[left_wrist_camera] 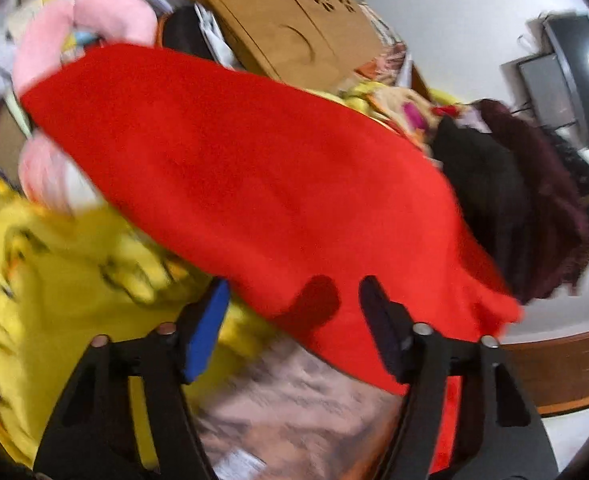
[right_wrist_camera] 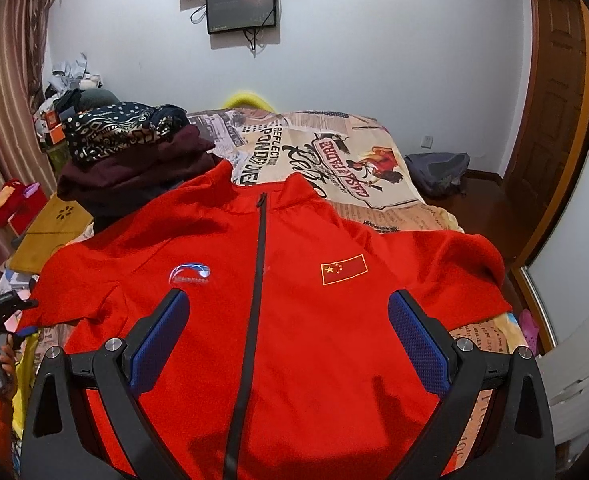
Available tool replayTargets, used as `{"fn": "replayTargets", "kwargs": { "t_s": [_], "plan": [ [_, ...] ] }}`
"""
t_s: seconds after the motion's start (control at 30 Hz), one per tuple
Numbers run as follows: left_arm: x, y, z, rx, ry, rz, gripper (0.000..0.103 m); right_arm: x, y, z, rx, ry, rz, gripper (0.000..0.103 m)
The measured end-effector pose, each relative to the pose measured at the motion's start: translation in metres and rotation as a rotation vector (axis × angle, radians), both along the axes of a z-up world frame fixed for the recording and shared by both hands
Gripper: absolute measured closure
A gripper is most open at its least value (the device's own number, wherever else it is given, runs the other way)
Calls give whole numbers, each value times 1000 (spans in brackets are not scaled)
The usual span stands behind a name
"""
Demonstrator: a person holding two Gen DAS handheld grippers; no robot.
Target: Fold large clothes
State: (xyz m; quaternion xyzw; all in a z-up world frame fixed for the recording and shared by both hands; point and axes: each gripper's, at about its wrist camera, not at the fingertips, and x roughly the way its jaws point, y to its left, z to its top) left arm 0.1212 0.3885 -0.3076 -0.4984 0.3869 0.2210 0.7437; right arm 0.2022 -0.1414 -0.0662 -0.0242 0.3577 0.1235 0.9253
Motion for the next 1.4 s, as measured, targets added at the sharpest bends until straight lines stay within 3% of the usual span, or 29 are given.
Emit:
{"fn": "replayTargets", "kwargs": {
  "t_s": [0.03, 0.1, 0.13, 0.17, 0.2, 0.4, 0.57, 0.77, 0.9, 1.1, 1.27, 1.4],
  "plan": [
    [3, 3, -2, 37, 43, 6, 42, 0, -1, 0, -1, 0, 0, 4],
    [5, 12, -7, 80, 108, 11, 65, 1, 0, 0, -10, -5, 1, 4],
    [5, 13, -7, 91, 132, 21, 71, 1, 1, 0, -16, -9, 3, 4],
    [6, 13, -6, 110, 145, 24, 87, 2, 1, 0, -27, -14, 7, 4],
    [7, 11, 2, 162, 176, 18, 96, 3, 2, 0, -34, -19, 9, 4],
    [14, -5, 61, 346, 120, -15, 100, 5, 6, 2, -87, -53, 43, 4],
    [47, -35, 136, 496, -29, -89, 100, 11, 6, -3, -37, -15, 100, 4],
    [95, -100, 212, 599, -228, -263, 100, 7, 12, -12, -73, -11, 146, 4],
    [133, -162, 249, 595, -360, -418, 100, 6, 8, -15, -56, 7, 156, 4],
    [179, -266, 254, 629, -407, -678, 100, 4, -5, -20, -54, 24, 137, 4],
    [210, -343, 219, 619, -330, -909, 100, 3, -23, -23, -74, 27, 95, 4],
    [221, -393, 171, 584, -230, -1077, 100, 1, -34, -25, -97, 25, 71, 4]
  ]
}}
